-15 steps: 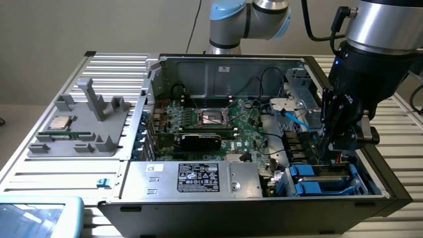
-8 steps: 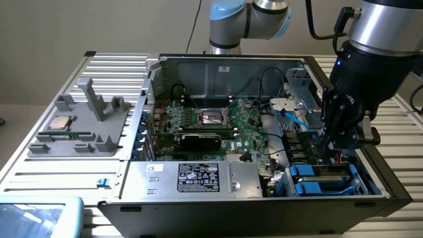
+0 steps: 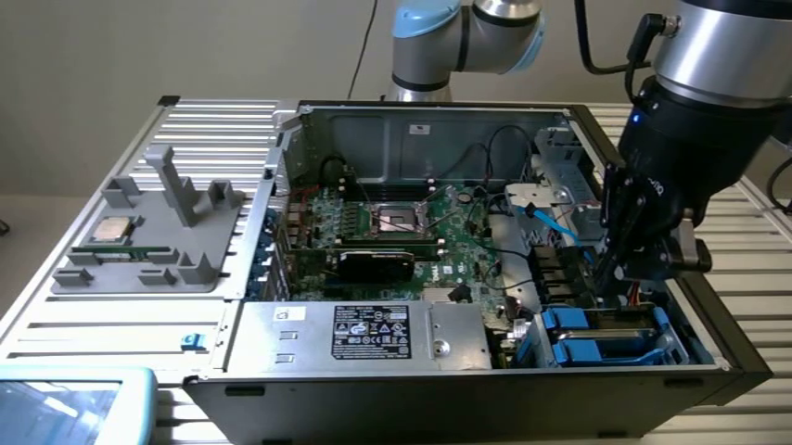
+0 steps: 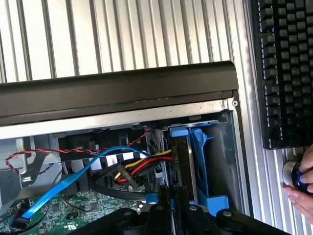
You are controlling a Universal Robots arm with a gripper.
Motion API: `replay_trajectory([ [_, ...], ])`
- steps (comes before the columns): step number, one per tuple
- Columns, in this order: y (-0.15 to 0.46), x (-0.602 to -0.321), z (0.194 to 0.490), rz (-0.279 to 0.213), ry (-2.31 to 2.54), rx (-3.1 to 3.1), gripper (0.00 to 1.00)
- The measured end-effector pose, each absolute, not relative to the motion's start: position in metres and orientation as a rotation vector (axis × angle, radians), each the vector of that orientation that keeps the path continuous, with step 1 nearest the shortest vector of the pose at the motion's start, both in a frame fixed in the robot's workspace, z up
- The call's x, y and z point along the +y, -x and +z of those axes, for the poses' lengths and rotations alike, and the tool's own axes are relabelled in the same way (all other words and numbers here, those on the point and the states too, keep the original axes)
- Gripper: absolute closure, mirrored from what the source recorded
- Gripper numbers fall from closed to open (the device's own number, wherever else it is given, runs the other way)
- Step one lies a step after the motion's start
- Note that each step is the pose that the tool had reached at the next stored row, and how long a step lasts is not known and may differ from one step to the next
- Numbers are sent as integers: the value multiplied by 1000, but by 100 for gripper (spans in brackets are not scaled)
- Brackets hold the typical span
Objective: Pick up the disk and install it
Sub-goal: 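Insert the second disk wire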
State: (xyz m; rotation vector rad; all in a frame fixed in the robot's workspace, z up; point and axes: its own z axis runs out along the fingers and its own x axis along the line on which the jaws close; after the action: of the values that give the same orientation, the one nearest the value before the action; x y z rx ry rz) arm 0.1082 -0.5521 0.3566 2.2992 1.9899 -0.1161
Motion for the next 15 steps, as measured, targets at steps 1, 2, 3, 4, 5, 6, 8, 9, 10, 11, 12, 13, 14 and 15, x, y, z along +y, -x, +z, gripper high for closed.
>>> replay_trajectory([
  [1, -109, -553, 357, -121, -2300, 1993, 84],
  [2, -109, -553, 357, -126, -2302, 1996, 84],
  [3, -109, -554, 357, -132, -2303, 1999, 84],
  [4, -110, -555, 357, -137, -2305, 2001, 84],
  [5, -110, -556, 357, -143, -2307, 2004, 84],
  [6, -111, -556, 357, -148, -2309, 2007, 84],
  [8, -113, -558, 357, -157, -2311, 2011, 84],
  [9, -115, -558, 357, -160, -2311, 2013, 84],
  [10, -117, -559, 357, -160, -2310, 2015, 84],
  [11, -118, -559, 357, -160, -2308, 2017, 84],
  [12, -118, -559, 357, -159, -2306, 2019, 84],
  [13, -118, -559, 357, -159, -2304, 2021, 84],
  [14, -118, -559, 356, -159, -2304, 2022, 84],
  [15, -118, -559, 356, -159, -2304, 2022, 84],
])
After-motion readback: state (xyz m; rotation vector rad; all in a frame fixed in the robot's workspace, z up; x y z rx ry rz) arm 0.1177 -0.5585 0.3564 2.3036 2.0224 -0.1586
